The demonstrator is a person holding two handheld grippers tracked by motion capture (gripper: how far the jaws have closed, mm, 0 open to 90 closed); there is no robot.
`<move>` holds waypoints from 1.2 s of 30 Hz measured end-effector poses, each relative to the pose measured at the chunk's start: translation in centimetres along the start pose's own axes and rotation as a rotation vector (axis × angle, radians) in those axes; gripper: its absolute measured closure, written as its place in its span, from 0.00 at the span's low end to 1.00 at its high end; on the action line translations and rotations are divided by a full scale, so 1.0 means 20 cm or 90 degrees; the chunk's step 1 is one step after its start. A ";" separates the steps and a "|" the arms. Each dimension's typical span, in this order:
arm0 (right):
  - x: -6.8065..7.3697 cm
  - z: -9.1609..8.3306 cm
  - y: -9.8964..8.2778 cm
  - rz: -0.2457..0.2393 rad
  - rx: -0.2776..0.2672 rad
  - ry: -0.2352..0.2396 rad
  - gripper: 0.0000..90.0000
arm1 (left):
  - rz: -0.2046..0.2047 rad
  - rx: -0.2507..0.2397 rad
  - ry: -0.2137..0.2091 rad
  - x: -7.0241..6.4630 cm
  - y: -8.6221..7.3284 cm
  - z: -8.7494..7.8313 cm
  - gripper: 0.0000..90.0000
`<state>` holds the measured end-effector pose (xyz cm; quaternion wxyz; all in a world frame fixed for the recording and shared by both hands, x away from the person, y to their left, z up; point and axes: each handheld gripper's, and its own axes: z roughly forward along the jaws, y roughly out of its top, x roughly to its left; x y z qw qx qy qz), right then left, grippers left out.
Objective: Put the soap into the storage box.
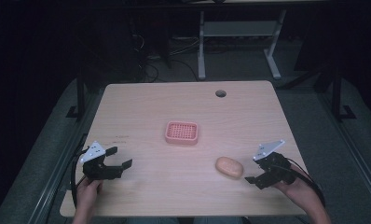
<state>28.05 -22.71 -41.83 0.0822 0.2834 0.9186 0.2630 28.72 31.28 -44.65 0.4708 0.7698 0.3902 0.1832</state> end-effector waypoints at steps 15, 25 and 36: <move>0.02 0.08 0.15 -0.051 0.029 0.014 0.25 | 0.004 -0.001 0.001 0.01 0.00 -0.01 0.16; 0.01 0.13 0.21 -0.050 0.046 0.025 0.22 | 0.001 -0.003 0.000 0.01 0.00 -0.01 0.16; 0.01 0.19 0.28 -0.059 0.067 0.038 0.21 | 0.001 -0.004 0.000 0.01 0.00 -0.01 0.16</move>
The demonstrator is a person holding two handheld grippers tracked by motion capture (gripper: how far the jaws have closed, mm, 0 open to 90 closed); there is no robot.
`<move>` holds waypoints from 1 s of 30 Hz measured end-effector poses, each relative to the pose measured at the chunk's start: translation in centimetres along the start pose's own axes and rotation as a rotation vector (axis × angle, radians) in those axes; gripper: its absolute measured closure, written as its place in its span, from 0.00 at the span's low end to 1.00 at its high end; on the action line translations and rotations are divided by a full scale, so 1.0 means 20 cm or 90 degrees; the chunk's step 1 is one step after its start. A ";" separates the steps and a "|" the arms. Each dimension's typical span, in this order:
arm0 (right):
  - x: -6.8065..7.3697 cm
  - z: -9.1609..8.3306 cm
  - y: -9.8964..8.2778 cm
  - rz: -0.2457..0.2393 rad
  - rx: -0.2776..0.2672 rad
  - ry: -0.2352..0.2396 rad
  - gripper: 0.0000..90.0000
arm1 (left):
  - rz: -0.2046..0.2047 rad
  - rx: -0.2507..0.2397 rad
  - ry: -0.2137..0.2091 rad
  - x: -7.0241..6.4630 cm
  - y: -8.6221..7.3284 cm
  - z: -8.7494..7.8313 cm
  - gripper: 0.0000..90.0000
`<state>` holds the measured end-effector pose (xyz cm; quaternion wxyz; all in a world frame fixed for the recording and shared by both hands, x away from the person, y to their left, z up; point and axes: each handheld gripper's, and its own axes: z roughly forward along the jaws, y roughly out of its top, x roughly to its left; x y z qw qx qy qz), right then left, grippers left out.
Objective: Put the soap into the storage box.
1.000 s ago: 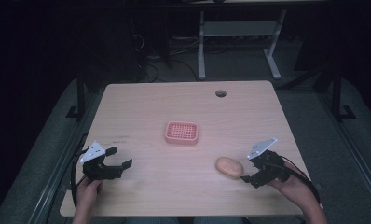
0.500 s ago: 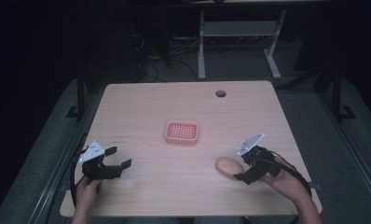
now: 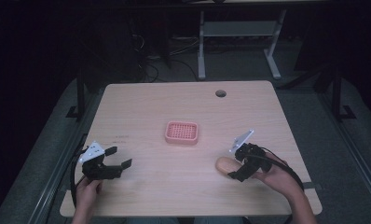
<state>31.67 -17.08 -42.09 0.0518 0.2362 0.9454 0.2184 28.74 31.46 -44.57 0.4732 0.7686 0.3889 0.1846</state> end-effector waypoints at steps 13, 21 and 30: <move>-0.01 0.10 0.08 -0.011 0.047 0.010 0.21 | -0.005 -0.001 0.000 0.00 0.00 0.00 0.16; -0.02 0.15 0.09 -0.010 0.086 0.010 0.25 | -0.007 -0.002 0.000 0.00 0.00 0.00 0.16; -0.03 0.17 0.09 -0.014 0.106 0.003 0.30 | -0.006 -0.002 -0.001 0.00 0.00 0.00 0.16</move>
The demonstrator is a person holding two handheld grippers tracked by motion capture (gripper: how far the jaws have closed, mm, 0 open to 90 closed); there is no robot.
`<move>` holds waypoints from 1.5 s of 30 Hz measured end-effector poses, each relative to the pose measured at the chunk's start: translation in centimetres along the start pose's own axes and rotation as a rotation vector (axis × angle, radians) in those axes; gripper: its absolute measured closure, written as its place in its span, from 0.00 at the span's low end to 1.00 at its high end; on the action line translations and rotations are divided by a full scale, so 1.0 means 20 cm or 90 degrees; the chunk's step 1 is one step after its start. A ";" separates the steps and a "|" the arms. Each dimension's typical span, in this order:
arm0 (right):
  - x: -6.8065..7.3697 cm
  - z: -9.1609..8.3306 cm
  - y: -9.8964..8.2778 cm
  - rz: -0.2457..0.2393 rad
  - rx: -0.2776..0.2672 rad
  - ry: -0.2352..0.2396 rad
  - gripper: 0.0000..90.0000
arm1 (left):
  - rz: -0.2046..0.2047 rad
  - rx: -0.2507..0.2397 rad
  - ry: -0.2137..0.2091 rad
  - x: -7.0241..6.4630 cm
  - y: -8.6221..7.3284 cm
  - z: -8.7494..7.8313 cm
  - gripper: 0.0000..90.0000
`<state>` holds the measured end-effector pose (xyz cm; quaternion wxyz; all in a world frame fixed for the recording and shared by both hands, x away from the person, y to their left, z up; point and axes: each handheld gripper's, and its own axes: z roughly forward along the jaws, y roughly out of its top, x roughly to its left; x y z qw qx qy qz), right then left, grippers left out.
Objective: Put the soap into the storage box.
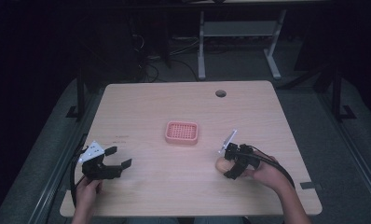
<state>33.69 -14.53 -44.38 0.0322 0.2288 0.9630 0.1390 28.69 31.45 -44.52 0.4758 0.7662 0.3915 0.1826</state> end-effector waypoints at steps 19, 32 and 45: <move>0.01 0.01 0.02 -0.015 0.012 0.013 0.35 | 0.001 -0.003 0.001 0.01 0.00 -0.01 0.16; 0.00 -0.05 0.05 -0.028 -0.016 0.012 0.36 | -0.005 -0.005 0.000 0.00 0.00 -0.01 0.16; -0.05 -0.10 0.10 -0.018 -0.048 0.028 0.36 | -0.010 -0.011 0.001 0.01 0.01 -0.01 0.16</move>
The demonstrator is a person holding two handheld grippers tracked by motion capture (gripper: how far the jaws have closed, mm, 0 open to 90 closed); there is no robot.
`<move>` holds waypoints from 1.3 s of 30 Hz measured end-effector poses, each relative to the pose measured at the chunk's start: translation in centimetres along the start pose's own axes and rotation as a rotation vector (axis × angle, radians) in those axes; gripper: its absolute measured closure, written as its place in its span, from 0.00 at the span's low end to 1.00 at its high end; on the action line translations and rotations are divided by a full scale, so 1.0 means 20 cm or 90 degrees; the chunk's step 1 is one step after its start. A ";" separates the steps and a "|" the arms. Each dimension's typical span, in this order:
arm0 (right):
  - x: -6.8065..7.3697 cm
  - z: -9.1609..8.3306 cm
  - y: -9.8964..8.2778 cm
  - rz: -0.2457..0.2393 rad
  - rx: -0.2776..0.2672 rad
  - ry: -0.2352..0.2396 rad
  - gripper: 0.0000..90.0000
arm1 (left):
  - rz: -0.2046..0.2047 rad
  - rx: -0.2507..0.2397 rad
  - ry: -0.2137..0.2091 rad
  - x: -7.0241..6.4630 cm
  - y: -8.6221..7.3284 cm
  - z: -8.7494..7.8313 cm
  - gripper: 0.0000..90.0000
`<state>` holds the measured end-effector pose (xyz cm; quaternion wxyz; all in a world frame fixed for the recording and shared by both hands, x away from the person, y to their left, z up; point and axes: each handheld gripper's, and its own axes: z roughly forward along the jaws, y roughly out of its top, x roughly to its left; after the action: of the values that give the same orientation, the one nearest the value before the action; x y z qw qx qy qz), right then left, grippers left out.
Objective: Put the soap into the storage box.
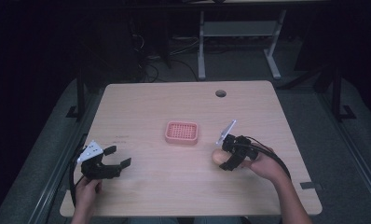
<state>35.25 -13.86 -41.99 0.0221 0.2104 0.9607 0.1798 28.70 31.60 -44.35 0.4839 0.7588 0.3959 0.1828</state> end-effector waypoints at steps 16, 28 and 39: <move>-0.06 -0.01 0.10 -0.010 -0.017 0.012 0.36 | -0.004 0.003 0.002 0.00 0.00 0.01 0.16; -0.09 -0.03 0.17 -0.010 -0.038 0.016 0.36 | -0.002 0.002 -0.001 0.00 0.00 0.01 0.16; -0.11 -0.04 0.23 -0.017 -0.043 0.015 0.36 | -0.002 0.002 0.000 0.00 0.00 0.00 0.16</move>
<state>39.05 -11.11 -39.59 0.0202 0.1944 0.9570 0.2144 28.78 31.55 -44.31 0.4832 0.7586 0.3975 0.1816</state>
